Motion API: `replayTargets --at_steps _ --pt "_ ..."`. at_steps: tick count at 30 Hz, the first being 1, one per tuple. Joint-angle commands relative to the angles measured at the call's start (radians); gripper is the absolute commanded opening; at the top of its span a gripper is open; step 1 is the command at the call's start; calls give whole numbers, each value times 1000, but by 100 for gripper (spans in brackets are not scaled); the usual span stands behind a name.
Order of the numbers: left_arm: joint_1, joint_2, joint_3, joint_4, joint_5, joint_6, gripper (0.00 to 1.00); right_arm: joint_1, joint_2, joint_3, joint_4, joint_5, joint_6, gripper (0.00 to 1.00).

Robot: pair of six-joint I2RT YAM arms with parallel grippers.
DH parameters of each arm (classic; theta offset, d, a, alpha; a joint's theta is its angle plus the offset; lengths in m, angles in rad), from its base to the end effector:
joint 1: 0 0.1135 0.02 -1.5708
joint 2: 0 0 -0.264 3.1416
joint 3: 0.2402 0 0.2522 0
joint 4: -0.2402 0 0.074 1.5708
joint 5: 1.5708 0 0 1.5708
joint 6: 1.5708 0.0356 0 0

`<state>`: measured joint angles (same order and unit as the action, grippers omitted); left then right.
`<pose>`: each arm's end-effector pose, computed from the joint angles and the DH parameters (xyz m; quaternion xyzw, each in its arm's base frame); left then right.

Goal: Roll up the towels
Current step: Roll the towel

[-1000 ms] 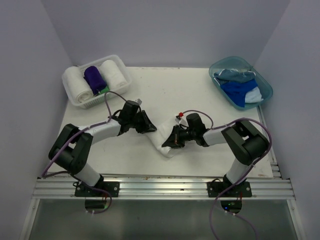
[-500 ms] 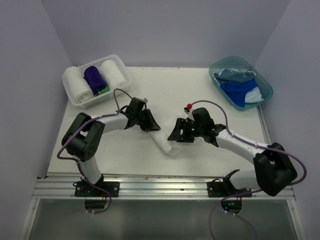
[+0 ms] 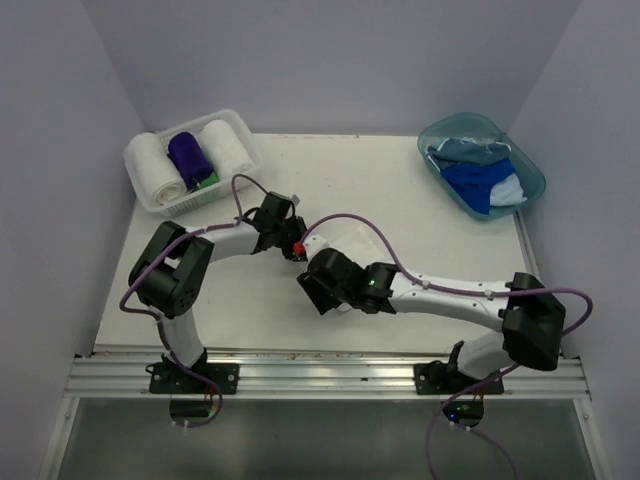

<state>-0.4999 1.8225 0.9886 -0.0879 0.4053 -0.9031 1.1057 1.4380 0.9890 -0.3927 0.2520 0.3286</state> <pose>0.3086 -0.1845 0.1431 -0.1230 0.9225 -0.3473 0.1155 0.1443 0.2678 0.2420 -0.3097 0.8748 0.1440 0.3437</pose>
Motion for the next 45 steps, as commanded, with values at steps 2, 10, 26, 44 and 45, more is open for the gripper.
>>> replayTargets --at_steps 2,10,26,44,45 --pt "-2 60 -4 -82 -46 52 19 46 77 45 9 188 -115 59" --pt "-3 52 2 -93 -45 53 19 46 217 11 44 352 -68 60" --pt "67 -175 -36 -128 18 52 59 -72 202 -98 198 85 -23 0" --pt "147 -436 -306 -128 30 55 89 -351 177 -254 661 -805 374 0" --pt "132 -422 -307 -109 27 47 89 -360 183 -260 669 -815 404 0"
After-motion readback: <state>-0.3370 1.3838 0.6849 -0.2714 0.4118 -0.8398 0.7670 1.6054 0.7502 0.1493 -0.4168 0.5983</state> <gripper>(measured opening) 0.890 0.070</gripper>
